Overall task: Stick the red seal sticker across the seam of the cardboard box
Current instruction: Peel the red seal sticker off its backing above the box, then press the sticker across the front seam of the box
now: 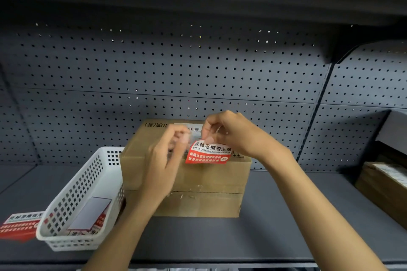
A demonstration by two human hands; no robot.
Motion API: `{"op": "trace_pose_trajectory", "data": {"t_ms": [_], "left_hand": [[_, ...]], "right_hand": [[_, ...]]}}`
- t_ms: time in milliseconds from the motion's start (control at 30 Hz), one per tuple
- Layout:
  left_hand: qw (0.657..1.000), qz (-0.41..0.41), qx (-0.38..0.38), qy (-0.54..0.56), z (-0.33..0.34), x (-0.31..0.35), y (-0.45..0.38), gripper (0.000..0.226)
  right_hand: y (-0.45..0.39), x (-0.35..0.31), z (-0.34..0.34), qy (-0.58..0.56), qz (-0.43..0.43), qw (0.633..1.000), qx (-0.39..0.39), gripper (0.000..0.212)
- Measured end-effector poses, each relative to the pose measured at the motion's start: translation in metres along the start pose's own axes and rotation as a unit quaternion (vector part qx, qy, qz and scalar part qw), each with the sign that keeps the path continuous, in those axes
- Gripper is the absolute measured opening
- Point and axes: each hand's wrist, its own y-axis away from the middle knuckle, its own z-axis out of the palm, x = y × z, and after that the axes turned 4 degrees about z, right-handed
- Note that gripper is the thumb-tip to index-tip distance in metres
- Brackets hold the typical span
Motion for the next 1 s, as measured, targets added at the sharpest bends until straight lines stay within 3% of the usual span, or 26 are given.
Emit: {"op": "trace_pose_trajectory", "data": {"t_ms": [267, 433, 600, 800, 867, 1000], "left_hand": [[0.999, -0.030, -0.010, -0.015, -0.013, -0.011, 0.057, 0.018], [0.997, -0.068, -0.017, 0.020, -0.021, -0.022, 0.085, 0.003], [0.997, -0.075, -0.009, 0.026, -0.022, -0.033, 0.103, 0.009], [0.997, -0.073, 0.011, 0.012, -0.025, -0.043, 0.113, 0.006], [0.997, -0.073, 0.007, 0.008, -0.022, -0.044, 0.114, 0.008], [0.997, -0.070, -0.004, -0.020, -0.017, -0.045, 0.115, 0.009]], "right_hand": [[0.019, -0.016, 0.042, -0.024, 0.006, 0.997, -0.075, 0.029], [0.027, -0.020, 0.069, -0.039, 0.015, 0.997, -0.065, 0.029], [0.039, -0.016, 0.094, -0.105, 0.045, 0.993, 0.008, 0.027], [0.068, -0.002, 0.135, -0.054, 0.169, 0.964, 0.198, 0.023], [0.074, 0.006, 0.147, -0.044, 0.220, 0.949, 0.222, 0.031], [0.074, 0.019, 0.164, -0.110, 0.244, 0.930, 0.252, 0.036]]}}
